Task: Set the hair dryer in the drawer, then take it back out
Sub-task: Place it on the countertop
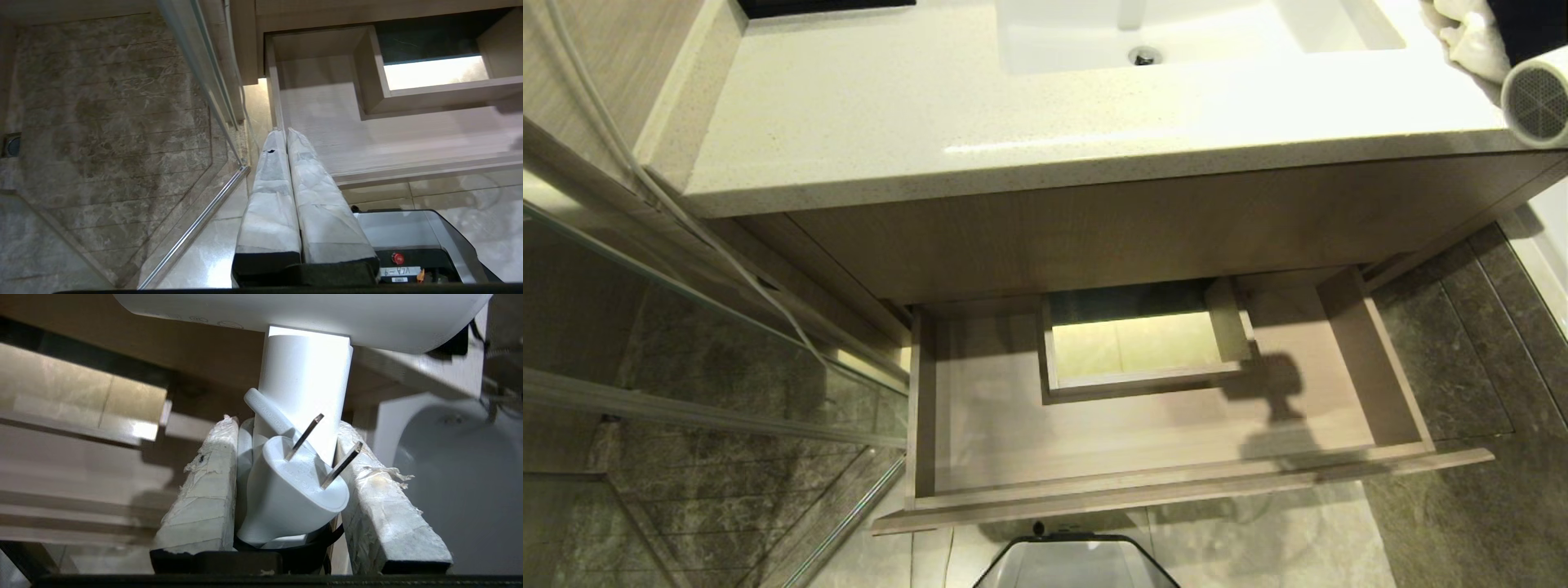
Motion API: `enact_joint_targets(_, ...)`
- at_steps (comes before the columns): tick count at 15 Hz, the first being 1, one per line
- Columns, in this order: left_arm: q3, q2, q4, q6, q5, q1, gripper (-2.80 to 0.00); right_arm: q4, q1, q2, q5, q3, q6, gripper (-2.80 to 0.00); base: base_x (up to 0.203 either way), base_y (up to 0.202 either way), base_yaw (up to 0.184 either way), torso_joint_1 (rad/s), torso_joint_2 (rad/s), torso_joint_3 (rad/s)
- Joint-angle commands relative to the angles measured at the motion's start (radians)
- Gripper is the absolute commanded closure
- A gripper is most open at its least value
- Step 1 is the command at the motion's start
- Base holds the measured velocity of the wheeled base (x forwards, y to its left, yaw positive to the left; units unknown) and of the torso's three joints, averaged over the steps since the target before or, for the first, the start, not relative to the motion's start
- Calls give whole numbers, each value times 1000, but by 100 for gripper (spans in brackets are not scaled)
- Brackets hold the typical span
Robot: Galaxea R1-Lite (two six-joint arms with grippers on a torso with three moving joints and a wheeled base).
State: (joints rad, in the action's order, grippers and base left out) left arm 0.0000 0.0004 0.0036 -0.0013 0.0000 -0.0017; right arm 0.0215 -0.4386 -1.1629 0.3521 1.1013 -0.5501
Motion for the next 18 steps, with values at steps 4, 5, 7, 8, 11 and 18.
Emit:
enact_joint_targets(4, 2, 0, -1, 0, 0, 0, 0, 6, 206, -230, 5, 283, -2, 0, 0, 0, 0, 0, 0, 0)
enact_joint_targets(5, 2, 0, -1, 0, 0, 0, 0, 9, 222, -244, 5, 300, -4, 0, 0, 0, 0, 0, 0, 0)
enact_joint_targets(7, 2, 0, -1, 0, 0, 0, 0, 10, 258, -313, 7, 362, -7, 0, 0, 0, 0, 0, 0, 0)
enact_joint_targets(8, 2, 0, -1, 0, 0, 0, 0, 11, 272, -330, 8, 381, -8, 0, 0, 0, 0, 0, 0, 0)
enact_joint_targets(11, 2, 0, -1, 0, 0, 0, 0, 56, 328, -425, 9, 432, -10, 0, 0, 0, 0, 0, 0, 0)
enact_joint_targets(18, 1, 0, -1, 0, 0, 0, 0, 142, 415, -628, 29, 638, -13, 0, 0, 0, 0, 0, 0, 0)
